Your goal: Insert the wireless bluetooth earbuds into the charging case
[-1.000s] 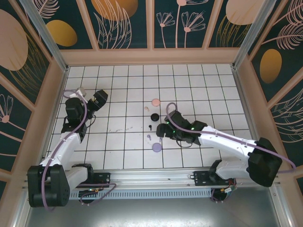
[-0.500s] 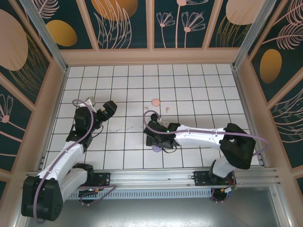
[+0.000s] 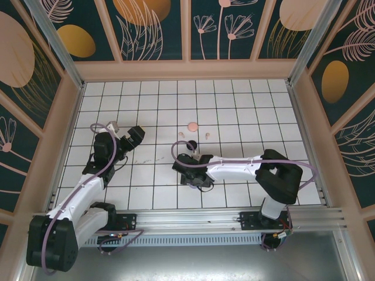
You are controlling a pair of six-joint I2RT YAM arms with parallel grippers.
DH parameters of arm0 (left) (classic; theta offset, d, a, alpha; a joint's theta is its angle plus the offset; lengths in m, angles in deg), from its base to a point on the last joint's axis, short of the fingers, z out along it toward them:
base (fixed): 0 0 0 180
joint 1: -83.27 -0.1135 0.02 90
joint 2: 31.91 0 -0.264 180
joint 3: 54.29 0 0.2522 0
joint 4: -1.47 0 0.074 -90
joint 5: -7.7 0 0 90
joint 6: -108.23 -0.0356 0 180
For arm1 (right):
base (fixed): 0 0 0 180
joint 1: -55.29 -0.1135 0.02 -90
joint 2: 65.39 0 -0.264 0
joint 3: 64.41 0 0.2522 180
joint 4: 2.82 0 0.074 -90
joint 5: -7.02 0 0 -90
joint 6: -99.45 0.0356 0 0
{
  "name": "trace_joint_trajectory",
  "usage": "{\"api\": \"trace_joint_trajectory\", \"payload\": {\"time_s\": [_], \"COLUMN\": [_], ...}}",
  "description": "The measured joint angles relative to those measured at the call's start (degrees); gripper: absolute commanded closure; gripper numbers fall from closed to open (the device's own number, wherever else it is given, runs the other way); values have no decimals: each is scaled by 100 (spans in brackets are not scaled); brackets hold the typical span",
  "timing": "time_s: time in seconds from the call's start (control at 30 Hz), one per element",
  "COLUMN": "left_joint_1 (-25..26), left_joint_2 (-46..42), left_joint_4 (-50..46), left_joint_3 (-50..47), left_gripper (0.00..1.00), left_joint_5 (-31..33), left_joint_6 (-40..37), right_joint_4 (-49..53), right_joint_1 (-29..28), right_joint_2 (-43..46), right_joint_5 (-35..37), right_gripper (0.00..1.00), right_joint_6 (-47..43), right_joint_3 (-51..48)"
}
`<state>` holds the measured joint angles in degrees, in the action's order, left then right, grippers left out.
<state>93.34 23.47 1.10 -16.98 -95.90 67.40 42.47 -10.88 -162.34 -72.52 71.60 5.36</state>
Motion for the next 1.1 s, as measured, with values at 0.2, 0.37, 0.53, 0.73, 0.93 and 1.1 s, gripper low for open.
{"api": "trace_joint_trajectory", "payload": {"time_s": [0.2, 0.37, 0.53, 0.73, 0.93, 1.1], "left_joint_1": [2, 2, 2, 2, 2, 2], "left_joint_2": [85, 168, 175, 173, 101, 37], "left_joint_4": [0, -7, -17, -229, -592, -514], "left_joint_3": [0, 0, 0, 66, 348, 337], "left_gripper": [1, 1, 1, 1, 1, 1], "left_joint_5": [-2, -4, -9, -33, -59, -229], "left_joint_6": [-68, -109, -109, 20, 313, 433], "right_joint_4": [15, 192, 271, 404, 367, 352], "right_joint_1": [-39, -63, -94, -155, -297, -407], "right_joint_2": [-205, -337, -382, -444, -448, -413], "right_joint_5": [9, 68, 136, 258, 275, 308], "right_gripper": [30, 33, 38, 49, 61, 61], "right_joint_6": [96, 127, 149, 208, 326, 428], "right_joint_3": [118, 249, 289, 354, 439, 581]}}
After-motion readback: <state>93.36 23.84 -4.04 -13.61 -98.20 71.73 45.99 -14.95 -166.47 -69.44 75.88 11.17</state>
